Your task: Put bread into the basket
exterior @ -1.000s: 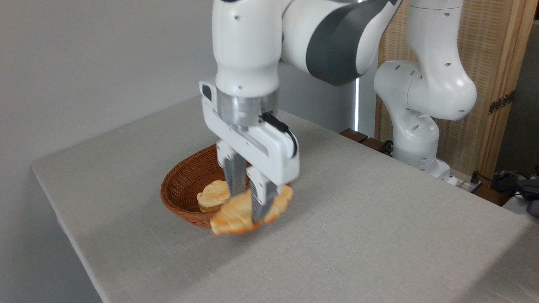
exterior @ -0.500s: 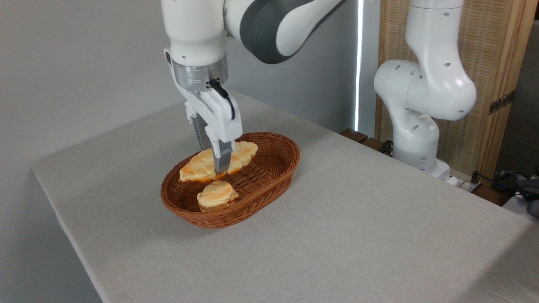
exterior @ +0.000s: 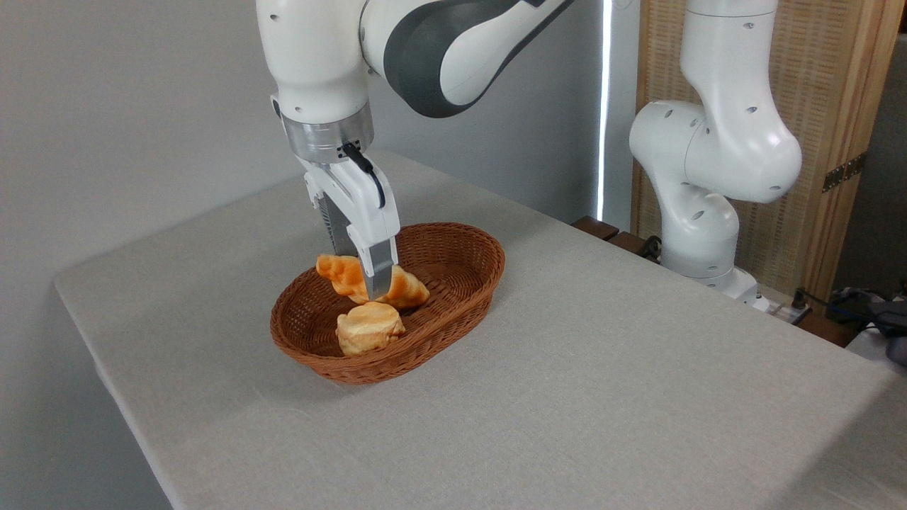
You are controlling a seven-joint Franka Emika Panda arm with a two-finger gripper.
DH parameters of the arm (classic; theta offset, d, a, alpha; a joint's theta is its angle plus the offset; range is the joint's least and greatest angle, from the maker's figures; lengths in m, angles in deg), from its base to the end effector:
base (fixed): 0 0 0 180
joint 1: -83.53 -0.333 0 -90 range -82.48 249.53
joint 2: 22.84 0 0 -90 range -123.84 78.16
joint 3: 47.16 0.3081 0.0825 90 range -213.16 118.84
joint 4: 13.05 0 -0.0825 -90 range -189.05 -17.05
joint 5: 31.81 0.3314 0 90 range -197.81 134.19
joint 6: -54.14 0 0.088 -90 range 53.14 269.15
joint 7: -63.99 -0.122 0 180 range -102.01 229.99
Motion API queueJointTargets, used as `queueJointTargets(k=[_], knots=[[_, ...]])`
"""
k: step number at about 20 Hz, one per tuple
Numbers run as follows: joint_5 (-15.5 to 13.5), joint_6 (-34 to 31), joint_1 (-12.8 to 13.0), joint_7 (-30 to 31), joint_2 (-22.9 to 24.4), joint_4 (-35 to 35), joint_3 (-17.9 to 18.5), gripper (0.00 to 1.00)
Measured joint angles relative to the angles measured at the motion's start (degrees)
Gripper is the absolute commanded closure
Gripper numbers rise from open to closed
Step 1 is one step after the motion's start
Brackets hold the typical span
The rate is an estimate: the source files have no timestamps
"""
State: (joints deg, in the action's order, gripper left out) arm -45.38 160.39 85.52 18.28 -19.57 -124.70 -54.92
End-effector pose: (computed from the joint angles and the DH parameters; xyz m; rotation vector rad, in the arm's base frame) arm 0.4787 -0.1054 0.4959 2.6332 -1.2667 0.0470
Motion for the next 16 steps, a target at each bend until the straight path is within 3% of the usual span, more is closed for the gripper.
queueJointTargets(k=[10, 16], knots=[[1.0, 0.0, -0.6, 0.0, 0.5, 0.3, 0.6, 0.00], [4.5, 0.0, -1.2, 0.4, 1.8, 0.9, 3.2, 0.00]])
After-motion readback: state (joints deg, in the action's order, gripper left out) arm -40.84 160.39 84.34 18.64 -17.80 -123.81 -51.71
